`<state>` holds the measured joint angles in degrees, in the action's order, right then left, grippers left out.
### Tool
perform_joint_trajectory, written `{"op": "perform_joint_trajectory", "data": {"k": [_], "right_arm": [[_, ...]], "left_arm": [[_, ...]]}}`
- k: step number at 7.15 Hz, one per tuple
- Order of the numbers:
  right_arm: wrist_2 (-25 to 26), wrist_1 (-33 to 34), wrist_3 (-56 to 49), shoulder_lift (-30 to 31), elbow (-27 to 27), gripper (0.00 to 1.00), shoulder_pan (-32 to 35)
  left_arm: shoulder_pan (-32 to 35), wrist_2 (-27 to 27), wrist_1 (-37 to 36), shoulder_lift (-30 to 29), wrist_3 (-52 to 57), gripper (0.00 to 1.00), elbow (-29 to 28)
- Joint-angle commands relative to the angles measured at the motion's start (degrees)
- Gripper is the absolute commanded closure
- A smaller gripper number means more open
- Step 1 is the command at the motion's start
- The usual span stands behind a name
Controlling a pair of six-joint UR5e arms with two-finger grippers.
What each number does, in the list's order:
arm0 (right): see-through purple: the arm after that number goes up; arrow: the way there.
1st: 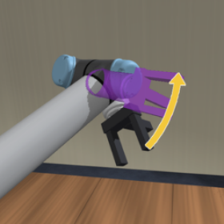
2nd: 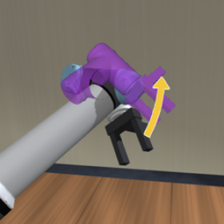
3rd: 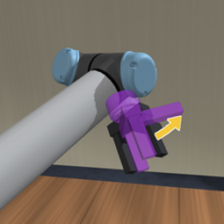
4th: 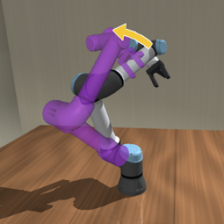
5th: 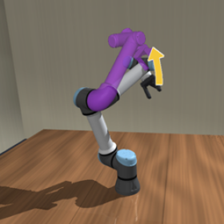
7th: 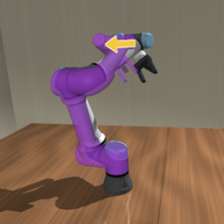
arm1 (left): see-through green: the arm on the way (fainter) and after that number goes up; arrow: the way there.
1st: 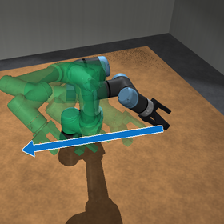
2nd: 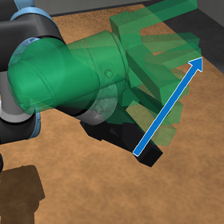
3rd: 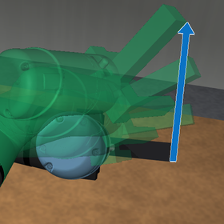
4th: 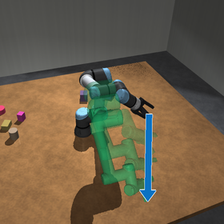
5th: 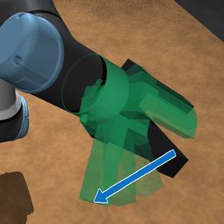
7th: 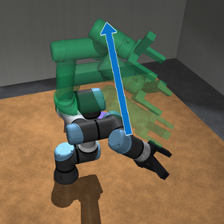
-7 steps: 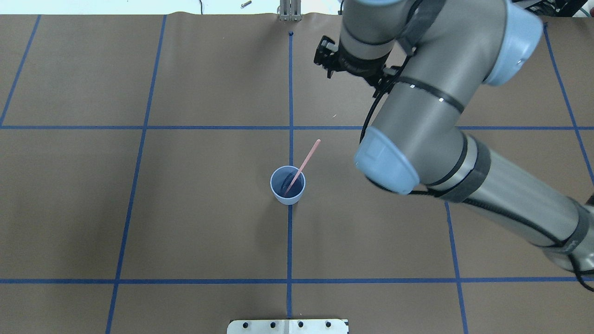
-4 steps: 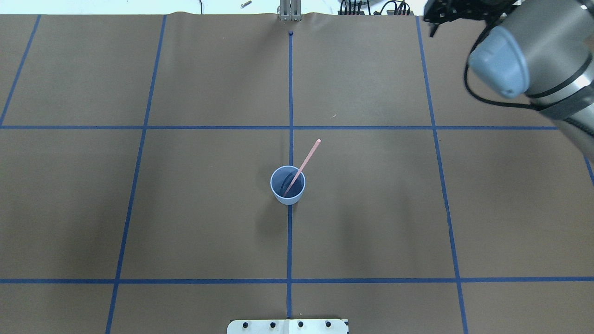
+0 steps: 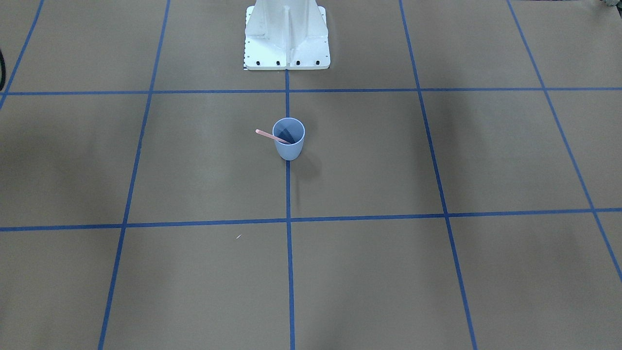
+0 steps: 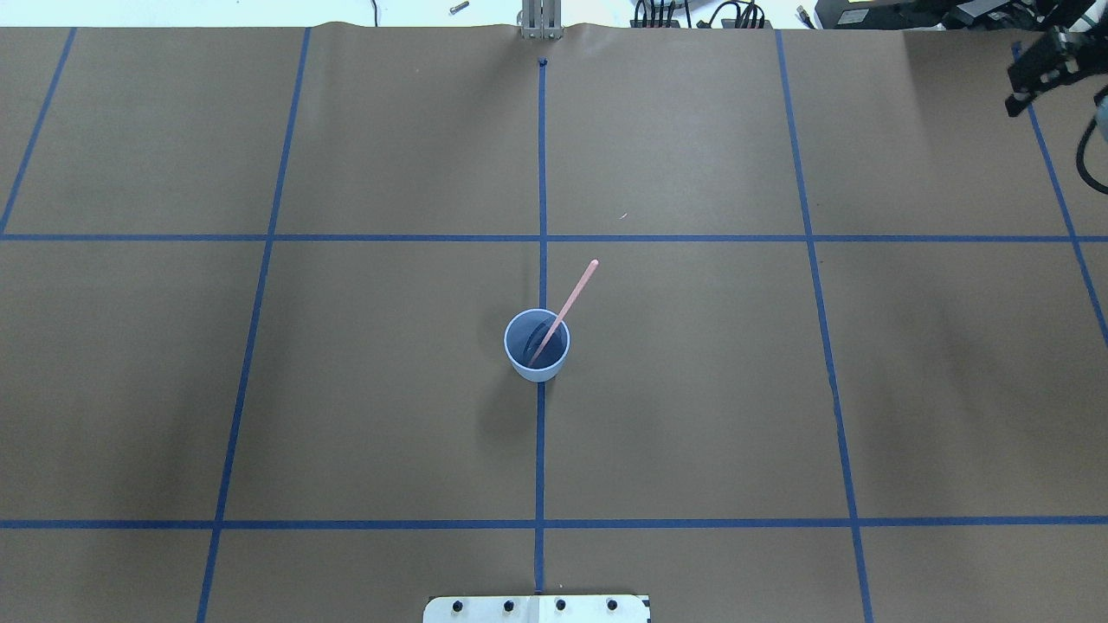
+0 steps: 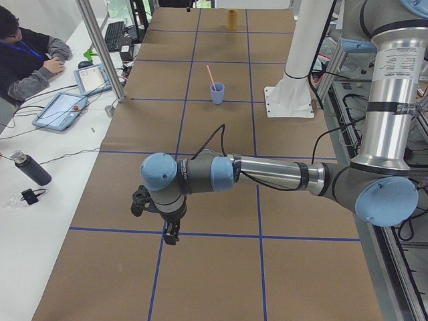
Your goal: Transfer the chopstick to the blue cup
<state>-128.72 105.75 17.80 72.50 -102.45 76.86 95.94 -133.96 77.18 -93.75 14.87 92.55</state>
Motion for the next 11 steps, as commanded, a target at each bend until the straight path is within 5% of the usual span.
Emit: {"op": "perform_joint_trajectory", "data": {"k": [1,3,6,11], "right_arm": [[-2.8,-18.2,-5.7,19.3,-0.1,0.00,4.2],[-5.7,-24.7,-7.0,28.9,-0.9,0.00,9.5],[-5.4,-24.4,-7.5,29.7,-1.2,0.00,11.5],[-4.9,-24.8,-7.5,30.2,-1.3,0.00,11.6]], "left_arm": [[0.0,0.0,0.1,0.2,-0.4,0.01,0.8],[0.0,0.0,0.3,0.3,-4.4,0.01,1.5],[0.0,-6.7,1.6,0.1,-7.1,0.01,1.8],[0.0,-6.1,1.7,0.3,-7.1,0.01,1.9]]}}
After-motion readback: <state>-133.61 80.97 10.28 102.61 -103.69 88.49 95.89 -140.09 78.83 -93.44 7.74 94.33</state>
